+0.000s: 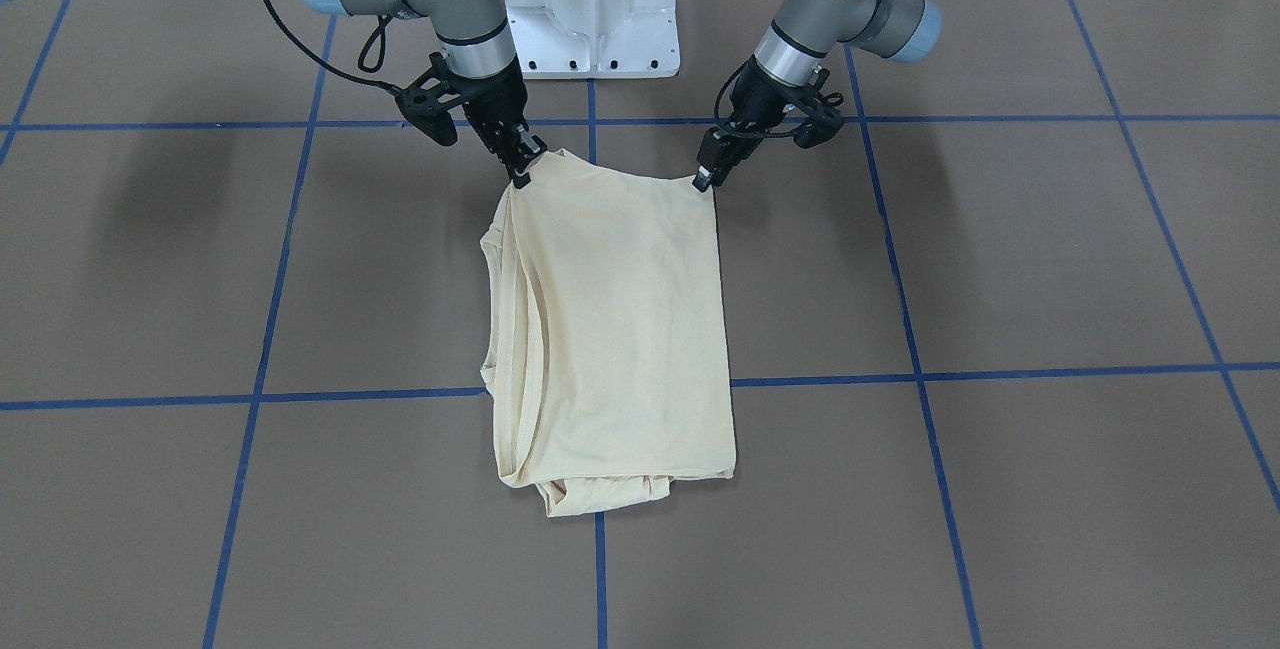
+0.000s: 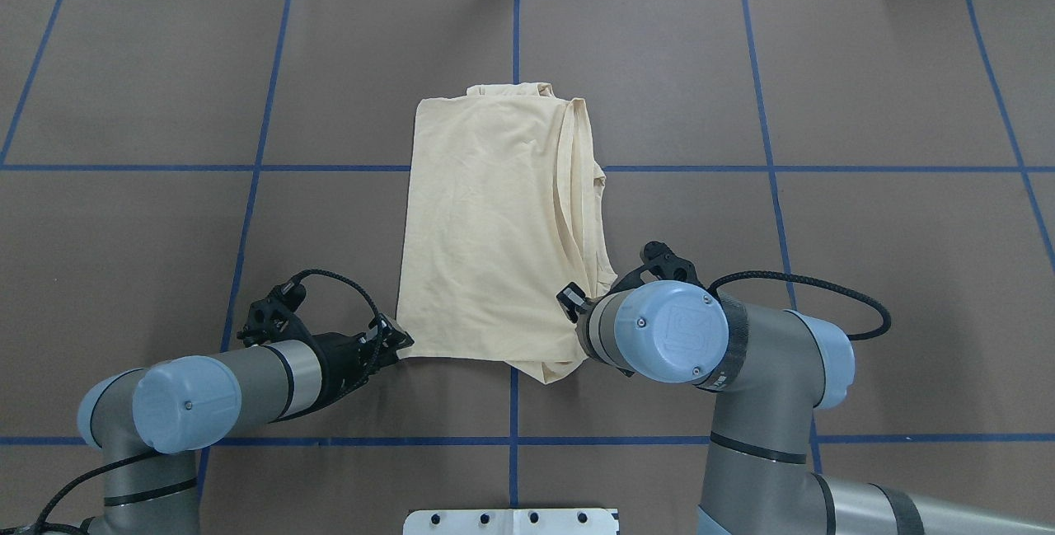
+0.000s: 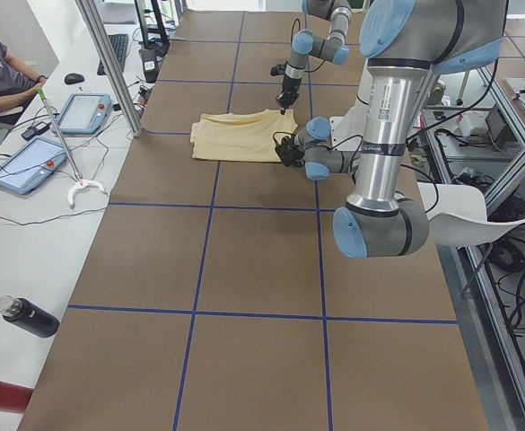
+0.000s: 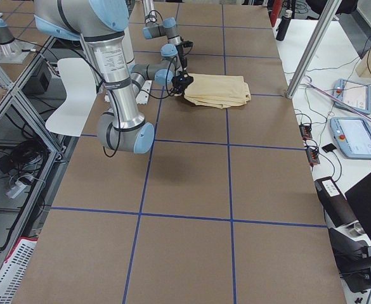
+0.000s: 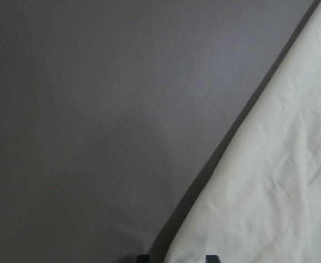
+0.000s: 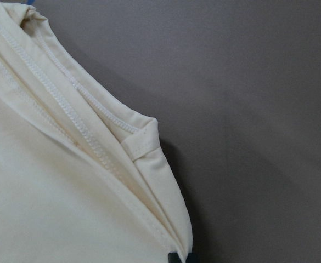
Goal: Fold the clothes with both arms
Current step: 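Move the left gripper down to the shirt's near corner and grasp it, then lift the near edge with both grippers and fold it toward the far edge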
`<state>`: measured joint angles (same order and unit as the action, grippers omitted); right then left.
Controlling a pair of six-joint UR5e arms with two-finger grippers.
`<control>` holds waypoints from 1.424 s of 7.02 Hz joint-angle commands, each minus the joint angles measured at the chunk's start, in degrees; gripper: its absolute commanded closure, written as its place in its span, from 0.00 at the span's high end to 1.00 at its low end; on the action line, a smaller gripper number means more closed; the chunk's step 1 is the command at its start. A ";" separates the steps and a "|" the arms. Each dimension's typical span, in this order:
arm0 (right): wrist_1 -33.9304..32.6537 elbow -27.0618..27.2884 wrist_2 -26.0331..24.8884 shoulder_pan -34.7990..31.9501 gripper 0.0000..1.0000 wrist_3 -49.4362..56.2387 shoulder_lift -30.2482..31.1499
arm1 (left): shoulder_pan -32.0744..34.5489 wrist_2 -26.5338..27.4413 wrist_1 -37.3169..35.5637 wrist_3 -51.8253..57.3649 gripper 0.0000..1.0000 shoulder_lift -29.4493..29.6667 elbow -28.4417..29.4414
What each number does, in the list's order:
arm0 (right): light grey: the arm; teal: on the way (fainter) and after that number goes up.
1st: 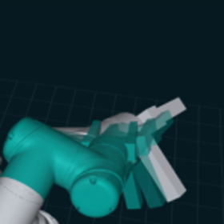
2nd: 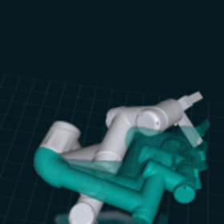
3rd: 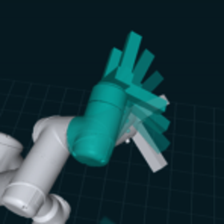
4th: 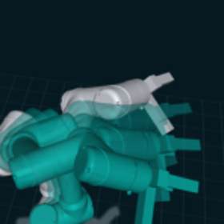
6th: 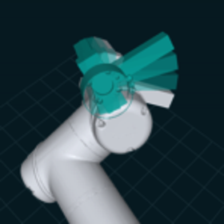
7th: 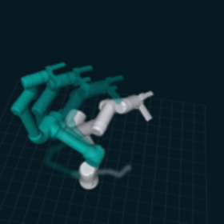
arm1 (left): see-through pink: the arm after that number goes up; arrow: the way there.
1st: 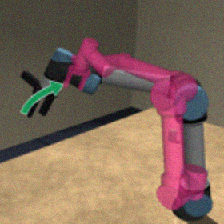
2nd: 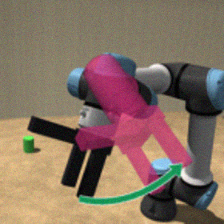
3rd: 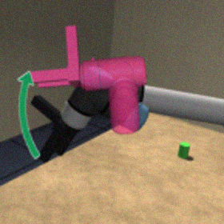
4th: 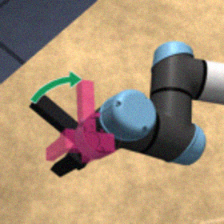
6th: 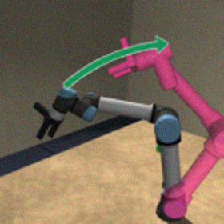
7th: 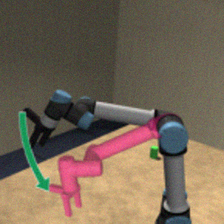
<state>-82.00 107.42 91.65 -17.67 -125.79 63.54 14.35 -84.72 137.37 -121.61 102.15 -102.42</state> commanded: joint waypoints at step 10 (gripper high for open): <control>0.52 8.30 8.65 -12.14 0.00 -3.42 2.31 | 6.96 -10.80 -17.31 7.64 0.00 3.99 -18.00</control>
<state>-81.90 118.86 94.77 -22.82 -129.34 67.89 16.87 -93.15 122.06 -119.17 103.92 -120.17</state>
